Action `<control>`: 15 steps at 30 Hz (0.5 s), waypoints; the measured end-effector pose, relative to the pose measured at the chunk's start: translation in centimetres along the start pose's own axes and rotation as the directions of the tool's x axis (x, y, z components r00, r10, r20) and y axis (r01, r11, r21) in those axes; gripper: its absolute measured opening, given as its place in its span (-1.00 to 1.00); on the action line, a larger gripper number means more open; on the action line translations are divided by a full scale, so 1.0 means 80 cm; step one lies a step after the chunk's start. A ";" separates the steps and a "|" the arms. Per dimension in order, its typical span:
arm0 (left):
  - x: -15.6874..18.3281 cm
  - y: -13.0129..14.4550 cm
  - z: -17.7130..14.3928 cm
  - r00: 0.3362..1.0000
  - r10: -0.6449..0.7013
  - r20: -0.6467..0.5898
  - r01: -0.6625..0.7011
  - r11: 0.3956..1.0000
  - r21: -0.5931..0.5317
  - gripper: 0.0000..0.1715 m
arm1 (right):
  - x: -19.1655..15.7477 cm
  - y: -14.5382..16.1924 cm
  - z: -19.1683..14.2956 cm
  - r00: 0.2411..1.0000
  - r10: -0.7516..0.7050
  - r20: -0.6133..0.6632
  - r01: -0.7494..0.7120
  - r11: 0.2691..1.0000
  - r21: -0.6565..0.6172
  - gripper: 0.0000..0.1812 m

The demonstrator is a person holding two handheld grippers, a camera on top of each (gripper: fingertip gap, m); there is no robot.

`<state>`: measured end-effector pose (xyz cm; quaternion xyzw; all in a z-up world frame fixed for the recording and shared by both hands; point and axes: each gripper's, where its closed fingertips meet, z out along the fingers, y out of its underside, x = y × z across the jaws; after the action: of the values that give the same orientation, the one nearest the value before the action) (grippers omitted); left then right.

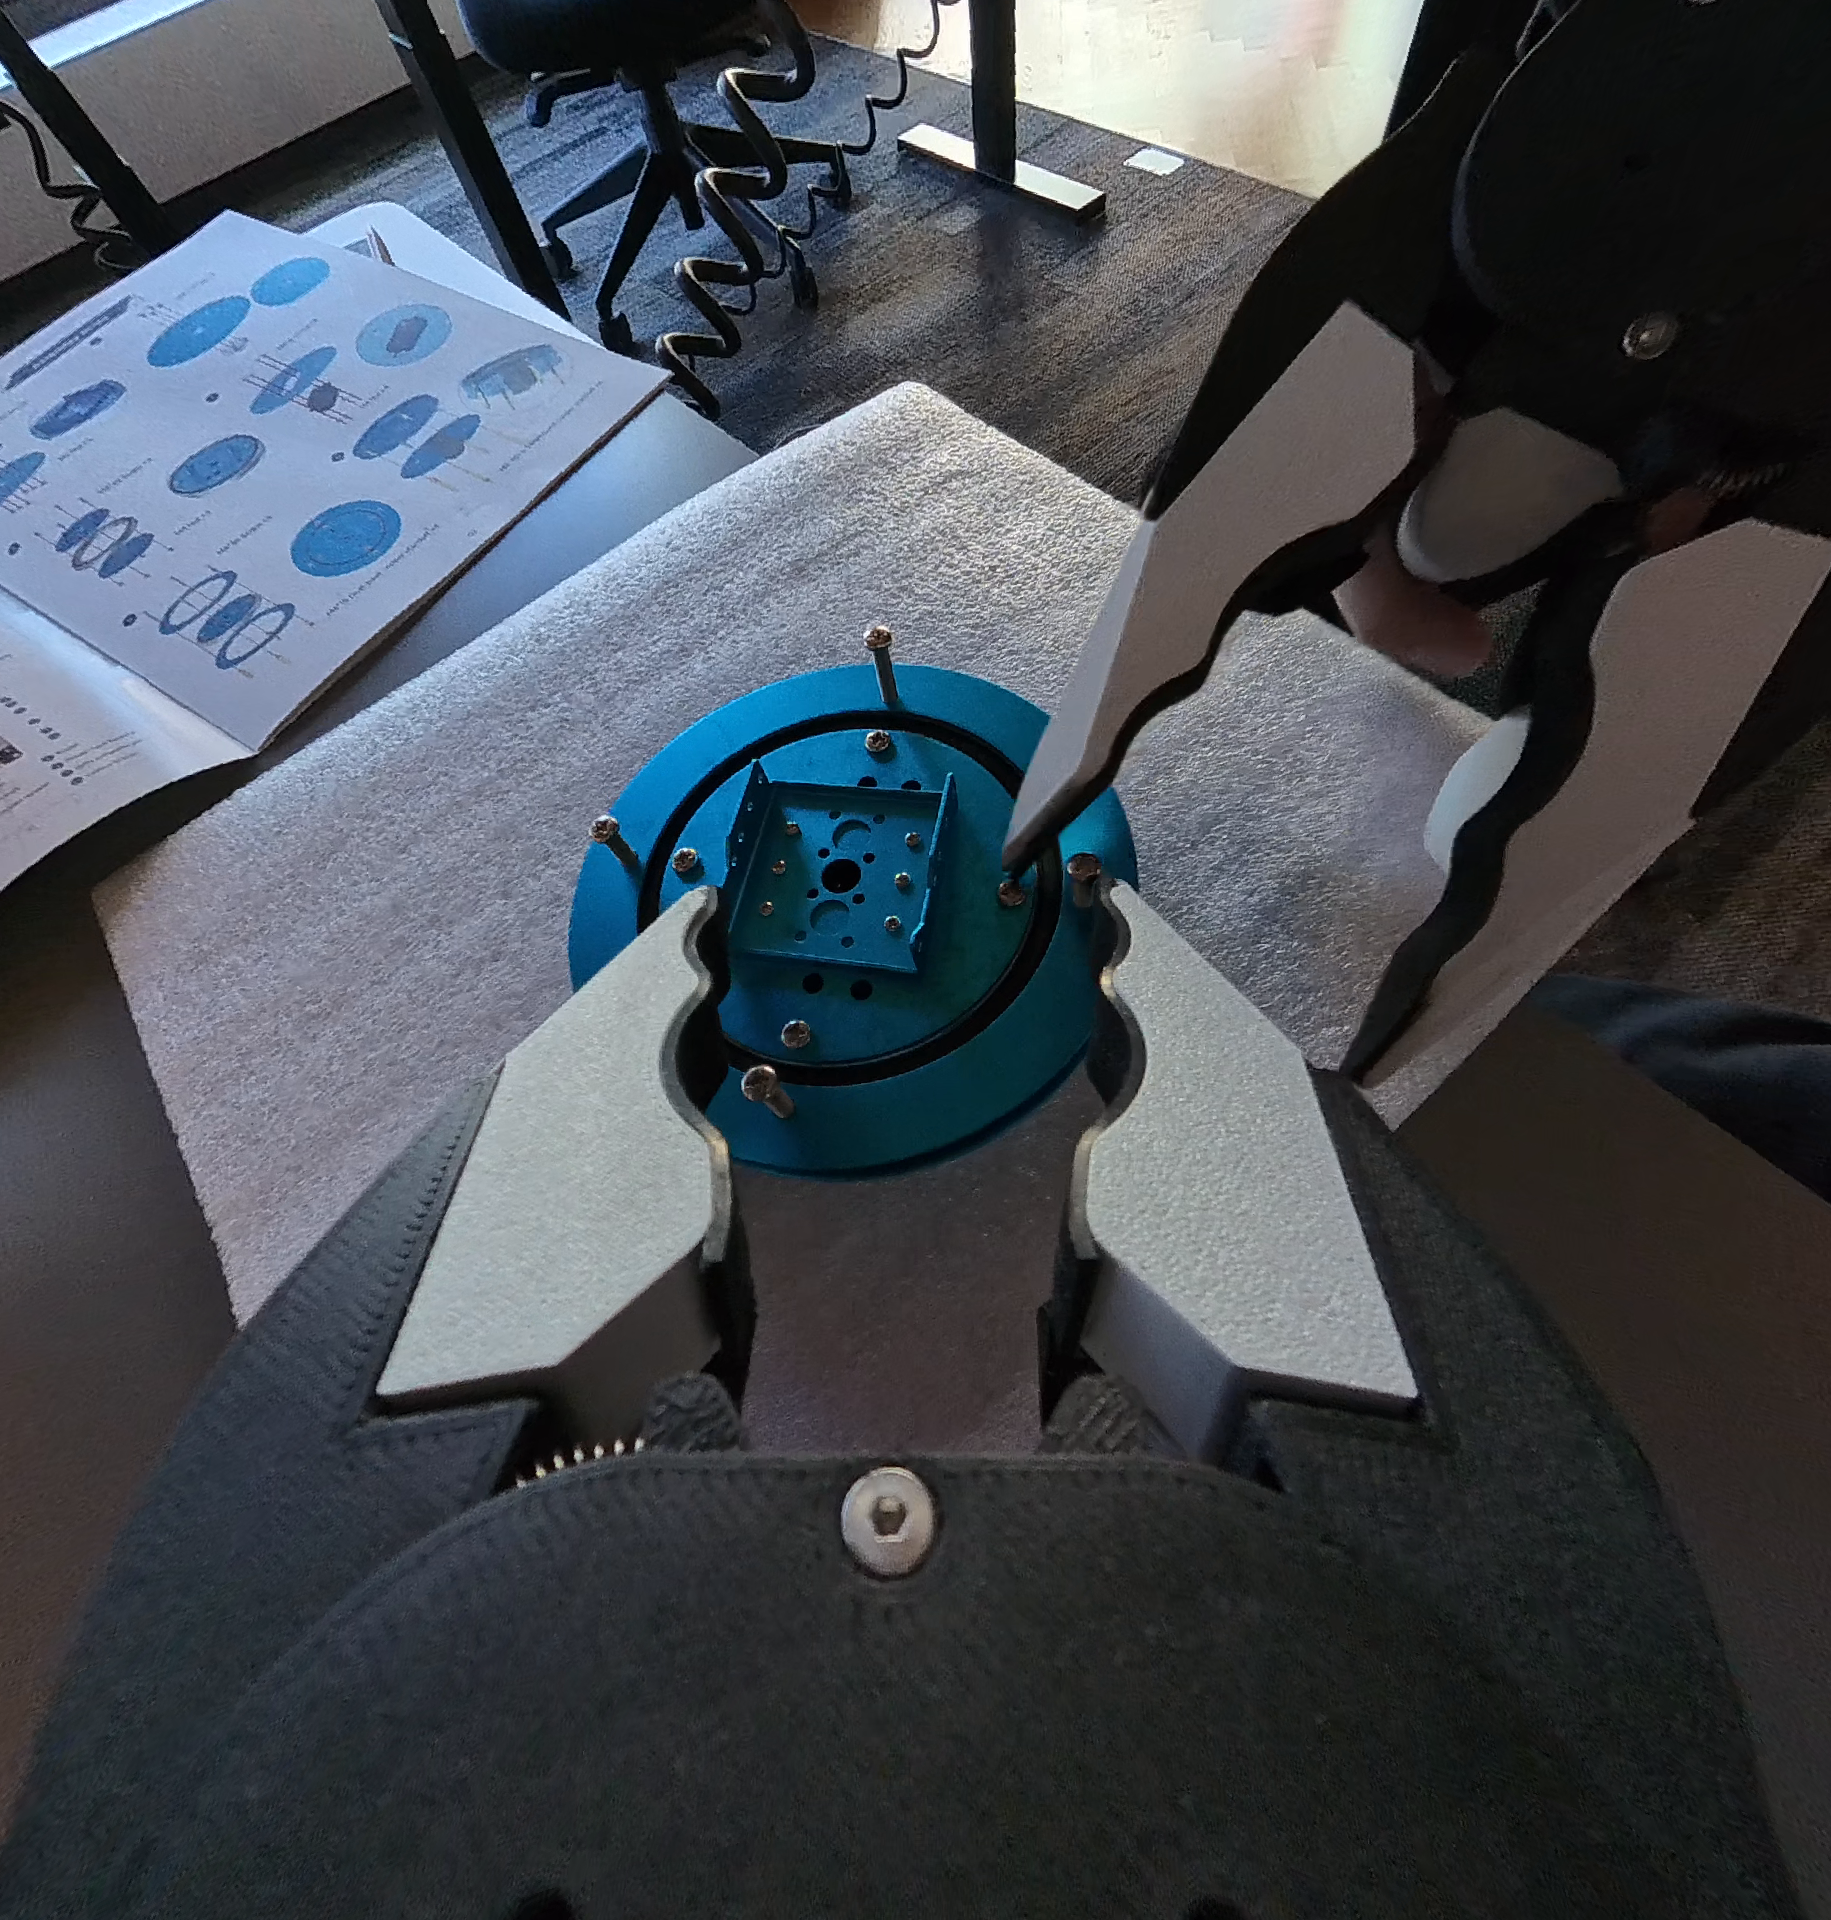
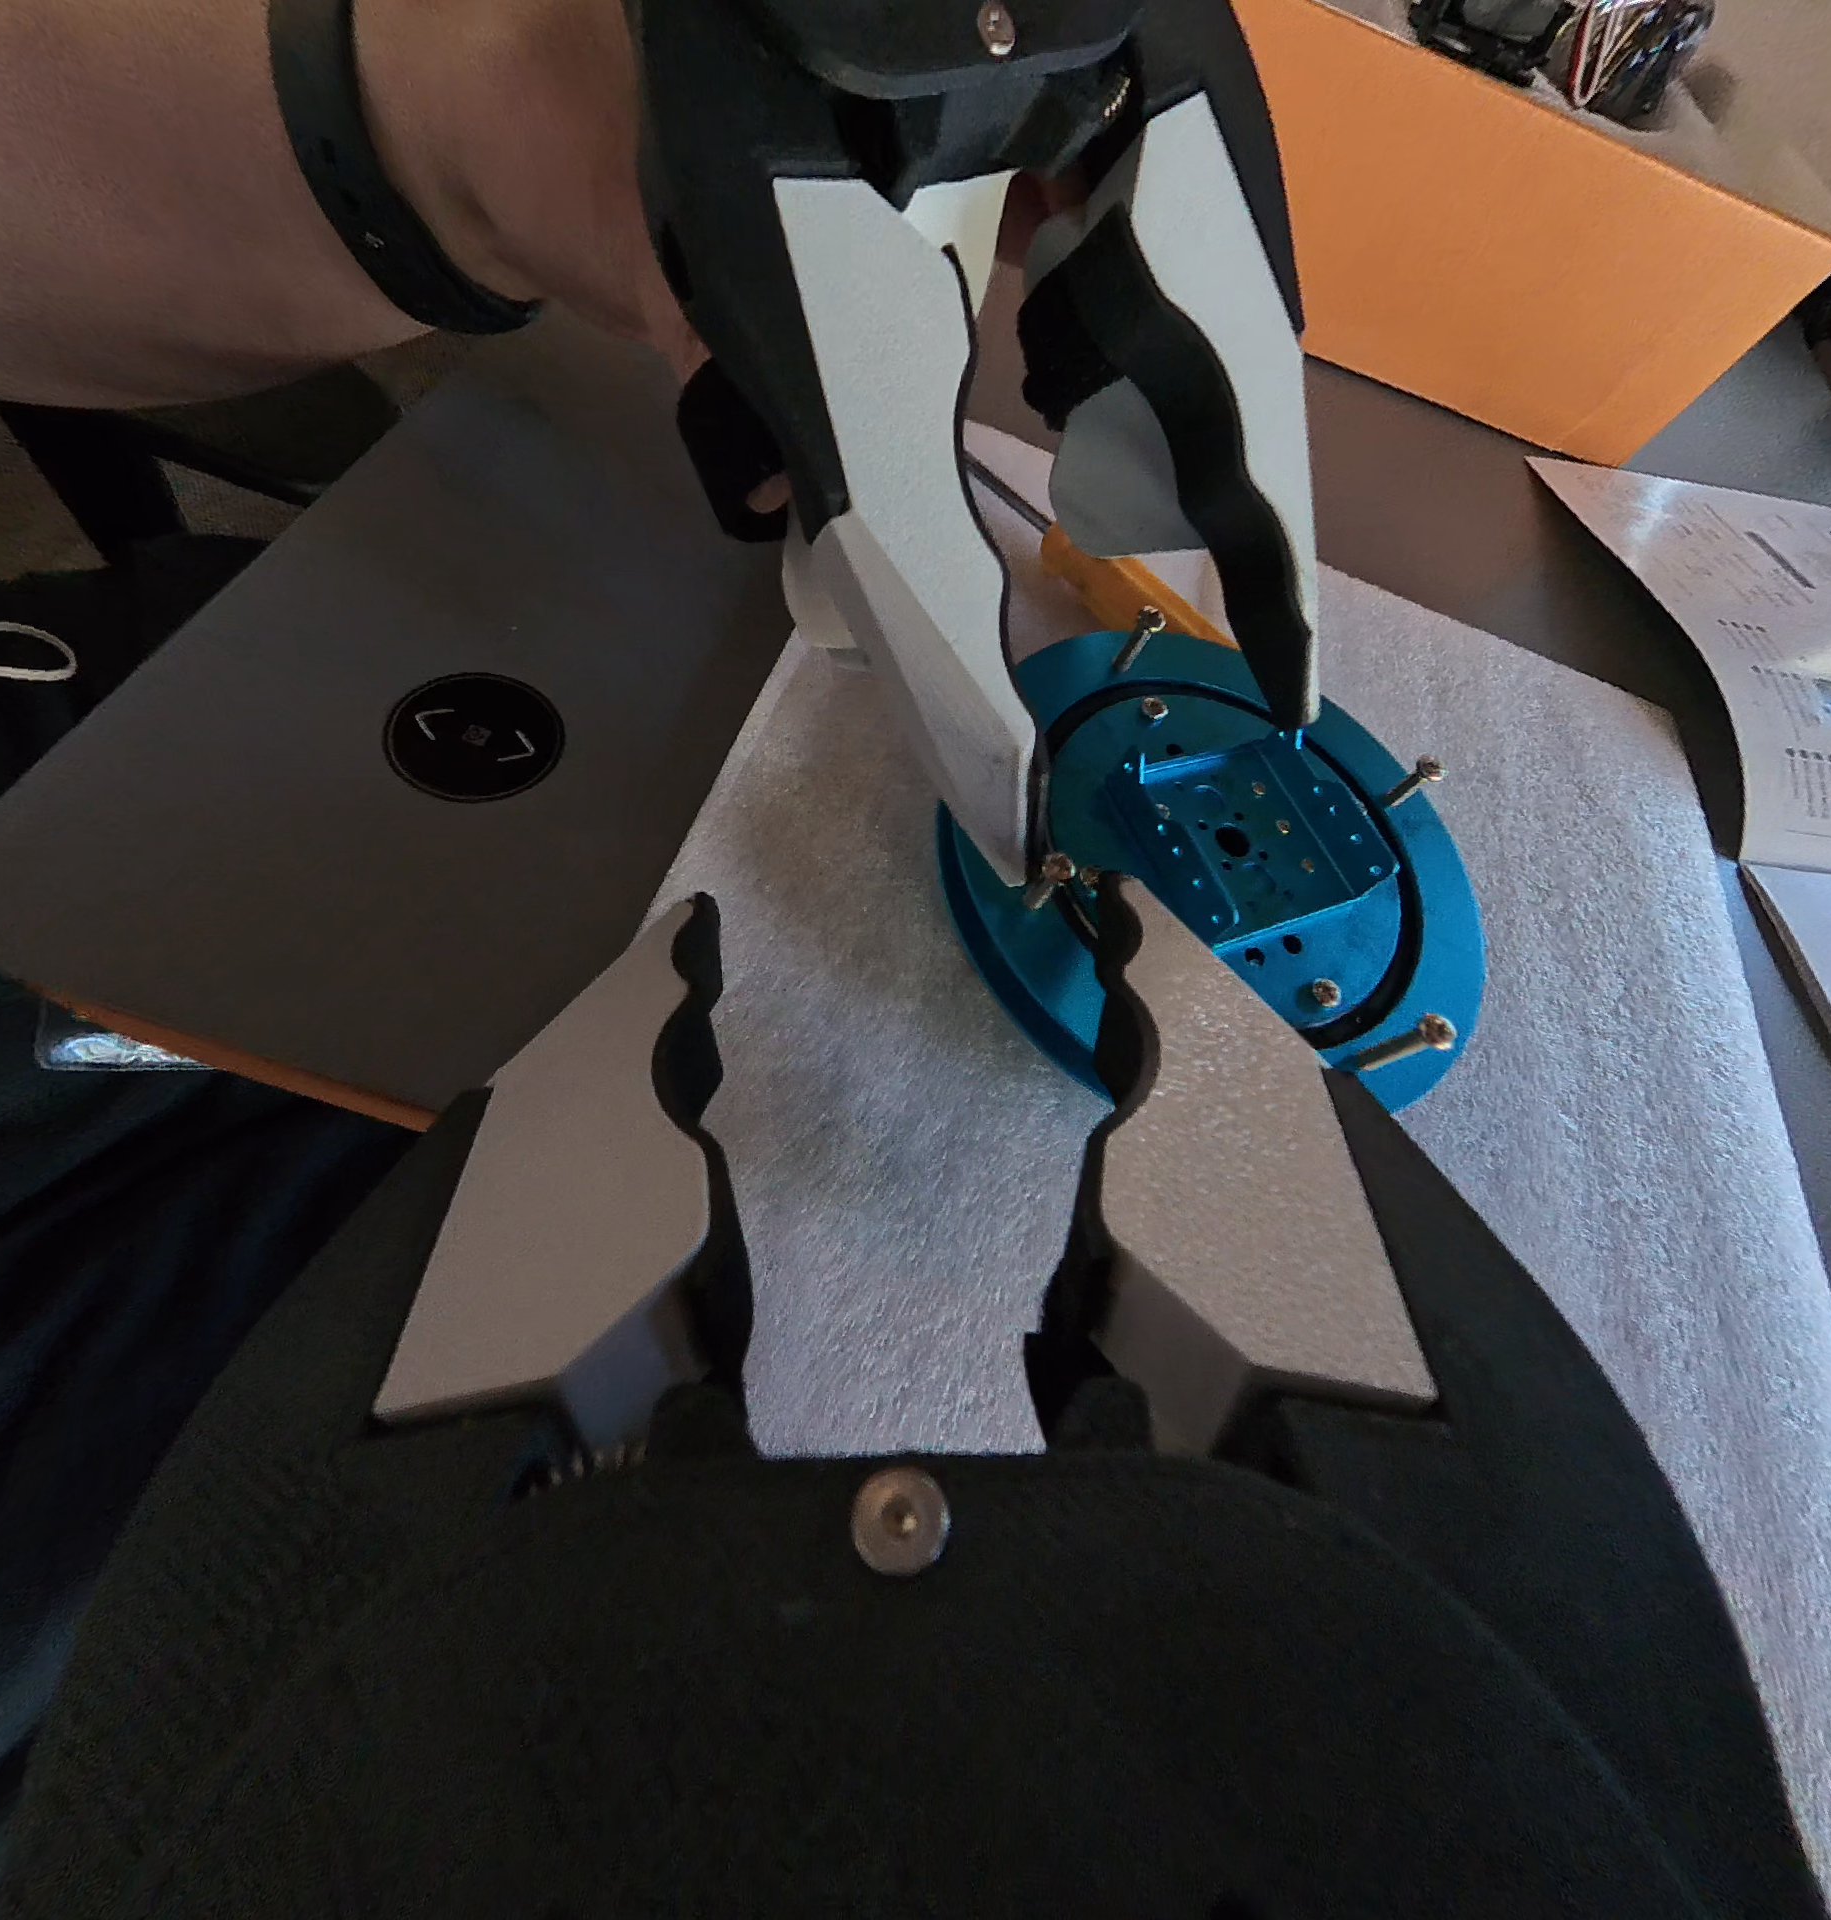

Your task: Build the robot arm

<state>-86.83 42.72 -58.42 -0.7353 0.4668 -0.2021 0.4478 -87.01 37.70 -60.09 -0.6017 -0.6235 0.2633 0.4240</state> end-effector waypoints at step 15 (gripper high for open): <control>-0.002 0.003 -0.001 1.000 -0.028 0.003 0.028 1.000 0.005 -0.21 | -0.003 0.002 -0.006 0.999 0.002 -0.041 -0.002 1.000 0.010 -0.32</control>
<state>-87.03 42.78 -58.55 -0.7409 0.4554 -0.2083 0.4475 -86.51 37.36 -60.05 -0.6054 -0.6128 0.2546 0.4393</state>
